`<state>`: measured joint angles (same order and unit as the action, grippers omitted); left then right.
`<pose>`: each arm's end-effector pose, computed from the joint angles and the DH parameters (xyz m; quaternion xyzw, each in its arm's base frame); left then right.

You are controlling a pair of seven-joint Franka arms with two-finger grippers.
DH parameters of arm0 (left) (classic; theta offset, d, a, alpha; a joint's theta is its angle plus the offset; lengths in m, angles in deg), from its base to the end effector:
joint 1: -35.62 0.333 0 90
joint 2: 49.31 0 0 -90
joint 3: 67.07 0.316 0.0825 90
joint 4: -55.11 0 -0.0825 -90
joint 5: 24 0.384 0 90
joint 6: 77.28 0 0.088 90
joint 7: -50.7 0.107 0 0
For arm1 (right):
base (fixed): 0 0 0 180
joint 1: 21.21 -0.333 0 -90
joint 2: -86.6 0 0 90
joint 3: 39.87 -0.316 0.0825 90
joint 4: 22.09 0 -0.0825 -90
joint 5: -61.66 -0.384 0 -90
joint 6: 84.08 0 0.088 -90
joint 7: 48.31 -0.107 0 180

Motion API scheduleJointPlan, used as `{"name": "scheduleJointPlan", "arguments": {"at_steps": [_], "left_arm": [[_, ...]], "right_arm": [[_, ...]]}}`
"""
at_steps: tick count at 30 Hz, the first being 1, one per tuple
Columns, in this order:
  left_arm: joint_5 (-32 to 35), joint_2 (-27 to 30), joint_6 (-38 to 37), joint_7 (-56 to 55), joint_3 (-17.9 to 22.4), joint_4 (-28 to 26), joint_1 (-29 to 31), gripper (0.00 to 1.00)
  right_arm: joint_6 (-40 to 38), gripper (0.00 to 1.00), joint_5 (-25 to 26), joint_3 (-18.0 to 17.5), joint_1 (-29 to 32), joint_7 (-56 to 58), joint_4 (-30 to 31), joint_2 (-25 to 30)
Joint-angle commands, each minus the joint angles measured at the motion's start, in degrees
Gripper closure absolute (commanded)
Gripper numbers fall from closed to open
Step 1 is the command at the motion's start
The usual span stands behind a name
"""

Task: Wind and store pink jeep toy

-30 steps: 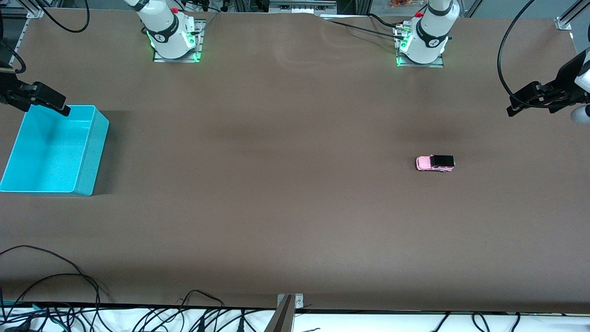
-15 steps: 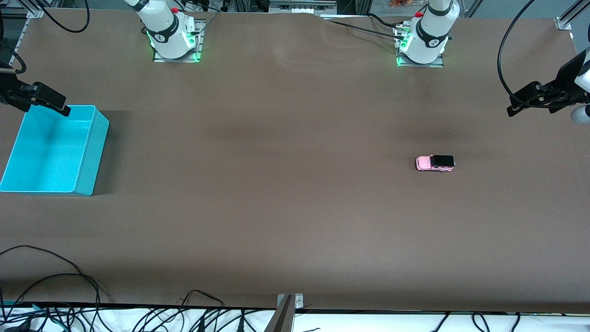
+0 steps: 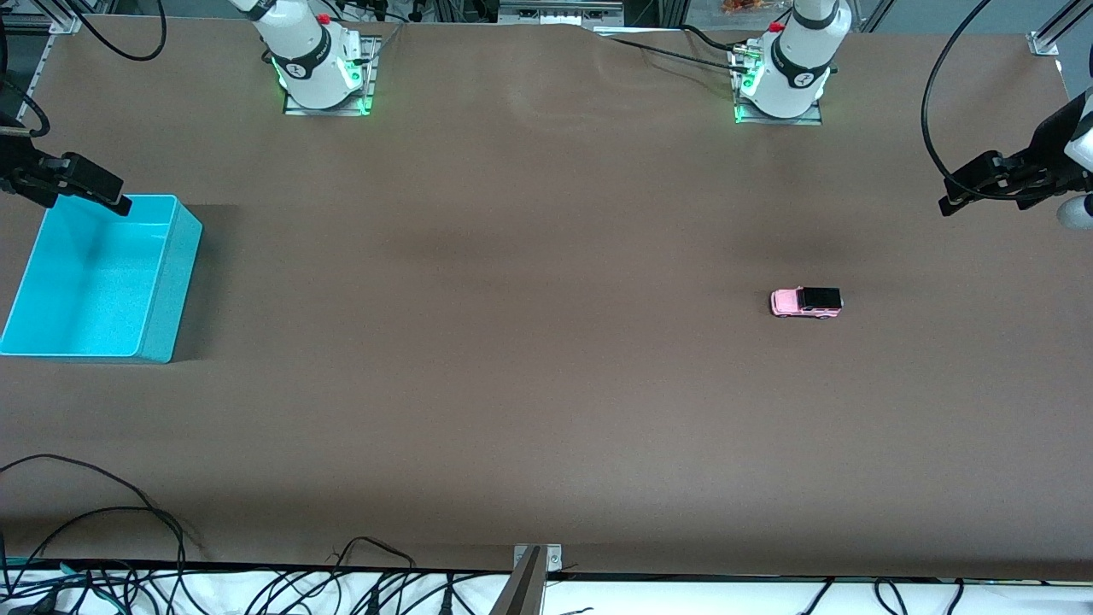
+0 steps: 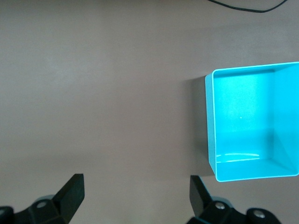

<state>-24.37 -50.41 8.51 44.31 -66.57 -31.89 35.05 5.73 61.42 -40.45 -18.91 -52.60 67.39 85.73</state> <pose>0.5532 -0.0015 0.6321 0.9983 0.0549 -0.0203 0.0020 0.5585 -0.0164 0.6200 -0.9986 0.0524 0.0048 0.0021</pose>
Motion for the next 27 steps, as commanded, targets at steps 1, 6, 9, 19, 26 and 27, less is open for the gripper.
{"name": "scheduleJointPlan", "arguments": {"at_steps": [1, 6, 9, 19, 26, 27], "left_arm": [[-1.13, 1.18, -0.36, -0.55, 0.02, -0.89, 0.13, 0.00], [-1.04, 1.18, -0.36, -0.55, 0.02, -0.89, 0.13, 0.00], [-1.13, 1.27, -0.36, -0.55, 0.11, -0.89, 0.13, 0.00], [-1.04, 1.18, -0.36, -0.55, 0.11, -0.89, 0.13, 0.00], [-1.04, 1.18, -0.36, -0.55, 0.02, -0.89, 0.13, 0.00], [-1.04, 1.27, -0.36, -0.55, 0.10, -0.89, 0.13, 0.00]], "right_arm": [[-0.24, 0.00, -0.99, -0.12, -0.11, -0.63, -0.81, -0.10], [-0.24, 0.00, -0.99, -0.12, -0.11, -0.54, -0.81, -0.10], [-0.16, 0.00, -1.08, -0.04, -0.11, -0.63, -0.81, -0.10], [0.72, 0.00, -1.08, -0.04, -0.11, -0.63, -0.81, -0.10], [1.34, 0.00, -1.08, -0.04, -0.11, -0.63, -0.81, -0.10], [1.34, 0.00, -1.08, -0.04, -0.11, -0.63, -0.81, -0.10]]}}
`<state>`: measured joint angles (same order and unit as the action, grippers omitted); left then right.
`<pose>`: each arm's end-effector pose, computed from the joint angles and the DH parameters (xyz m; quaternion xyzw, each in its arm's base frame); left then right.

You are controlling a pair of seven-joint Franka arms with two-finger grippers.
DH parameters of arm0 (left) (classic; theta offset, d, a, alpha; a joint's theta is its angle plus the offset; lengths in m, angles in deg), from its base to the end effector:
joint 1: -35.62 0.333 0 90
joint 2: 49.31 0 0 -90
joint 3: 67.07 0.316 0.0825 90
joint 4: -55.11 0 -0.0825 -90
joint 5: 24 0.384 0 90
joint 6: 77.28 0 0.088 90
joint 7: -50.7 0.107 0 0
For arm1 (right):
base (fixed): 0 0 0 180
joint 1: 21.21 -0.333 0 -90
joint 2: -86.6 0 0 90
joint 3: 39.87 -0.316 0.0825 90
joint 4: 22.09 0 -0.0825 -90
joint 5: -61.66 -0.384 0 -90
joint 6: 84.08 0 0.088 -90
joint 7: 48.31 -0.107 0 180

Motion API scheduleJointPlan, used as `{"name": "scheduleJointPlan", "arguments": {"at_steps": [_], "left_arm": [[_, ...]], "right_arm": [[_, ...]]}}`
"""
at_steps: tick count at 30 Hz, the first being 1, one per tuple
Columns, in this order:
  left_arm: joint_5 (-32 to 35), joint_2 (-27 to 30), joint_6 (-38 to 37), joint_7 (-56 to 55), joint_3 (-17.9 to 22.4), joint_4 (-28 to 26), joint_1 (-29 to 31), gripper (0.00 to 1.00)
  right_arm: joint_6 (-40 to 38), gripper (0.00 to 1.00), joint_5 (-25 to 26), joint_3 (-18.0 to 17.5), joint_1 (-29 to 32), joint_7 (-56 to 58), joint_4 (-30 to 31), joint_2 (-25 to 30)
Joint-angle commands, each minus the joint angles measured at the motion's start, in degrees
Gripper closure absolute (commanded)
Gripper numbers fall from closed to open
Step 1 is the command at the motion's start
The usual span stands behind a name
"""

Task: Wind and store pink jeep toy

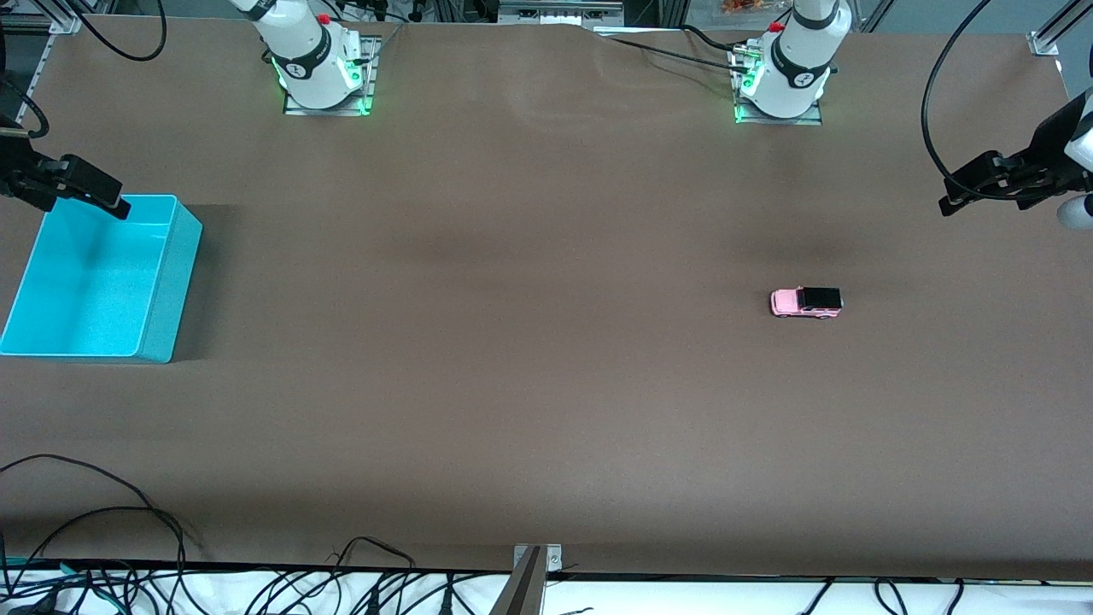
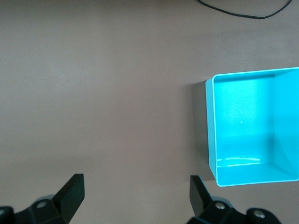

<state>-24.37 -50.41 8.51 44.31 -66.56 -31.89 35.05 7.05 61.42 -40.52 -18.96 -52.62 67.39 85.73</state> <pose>0.5532 -0.0014 0.6321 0.9983 0.0550 -0.0203 0.0020 0.5610 -0.0153 0.6221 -0.9986 0.0516 -0.0068 0.0023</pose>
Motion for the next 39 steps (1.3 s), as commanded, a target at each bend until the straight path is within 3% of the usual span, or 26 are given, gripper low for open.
{"name": "scheduleJointPlan", "arguments": {"at_steps": [1, 39], "left_arm": [[-1.13, 1.18, -0.36, -0.55, 0.10, -0.89, 0.12, 0.00], [-1.04, 1.09, -0.62, -0.46, 0.10, -0.98, 0.12, 0.00]], "right_arm": [[0.02, 0.00, -1.08, 0.03, 0.04, -0.61, -0.81, -0.10], [0.11, 0.00, -0.99, 0.12, 0.04, 0.01, -1.51, -0.10]]}}
